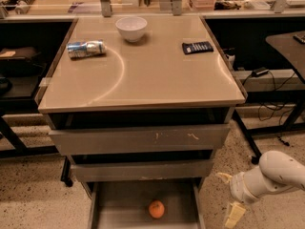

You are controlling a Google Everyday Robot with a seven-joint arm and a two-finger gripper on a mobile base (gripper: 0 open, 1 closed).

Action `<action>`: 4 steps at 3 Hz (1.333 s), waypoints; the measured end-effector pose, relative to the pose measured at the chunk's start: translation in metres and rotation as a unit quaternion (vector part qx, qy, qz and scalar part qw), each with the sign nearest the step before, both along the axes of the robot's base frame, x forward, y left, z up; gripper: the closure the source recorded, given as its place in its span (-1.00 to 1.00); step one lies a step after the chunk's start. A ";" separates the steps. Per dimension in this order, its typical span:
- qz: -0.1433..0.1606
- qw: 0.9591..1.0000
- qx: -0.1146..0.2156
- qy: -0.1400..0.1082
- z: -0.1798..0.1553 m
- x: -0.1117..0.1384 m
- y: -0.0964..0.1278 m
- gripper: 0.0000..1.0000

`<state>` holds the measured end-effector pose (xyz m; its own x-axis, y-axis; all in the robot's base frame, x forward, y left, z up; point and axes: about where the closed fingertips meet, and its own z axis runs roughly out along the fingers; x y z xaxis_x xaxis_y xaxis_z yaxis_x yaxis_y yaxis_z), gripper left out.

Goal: Pick orange from bottom drawer and place on counter

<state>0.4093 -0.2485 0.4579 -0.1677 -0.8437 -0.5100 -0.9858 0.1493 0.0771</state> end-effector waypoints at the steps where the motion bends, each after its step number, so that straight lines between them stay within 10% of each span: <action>1: 0.003 1.000 0.019 0.010 -0.035 -0.005 0.004 -1.00; 4: -0.001 0.987 0.158 0.010 -0.197 -0.005 0.044 -1.00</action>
Offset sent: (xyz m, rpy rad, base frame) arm -0.0163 0.0147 -0.1986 0.2550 0.0731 -0.0884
